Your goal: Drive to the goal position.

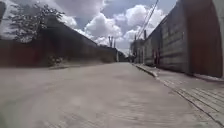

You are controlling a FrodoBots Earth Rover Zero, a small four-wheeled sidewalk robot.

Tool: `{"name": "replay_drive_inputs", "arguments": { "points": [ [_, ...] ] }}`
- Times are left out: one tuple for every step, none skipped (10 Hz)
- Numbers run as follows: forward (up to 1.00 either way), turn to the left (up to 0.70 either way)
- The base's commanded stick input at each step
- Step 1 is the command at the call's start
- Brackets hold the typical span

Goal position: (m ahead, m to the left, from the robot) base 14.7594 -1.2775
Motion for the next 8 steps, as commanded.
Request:
{"name": "replay_drive_inputs", "arguments": {
  "points": [
    [1.00,0.00],
    [1.00,0.00],
    [1.00,0.00],
    [1.00,0.00],
    [1.00,0.00],
    [1.00,0.00],
    [1.00,0.00],
    [1.00,0.00]
  ]
}}
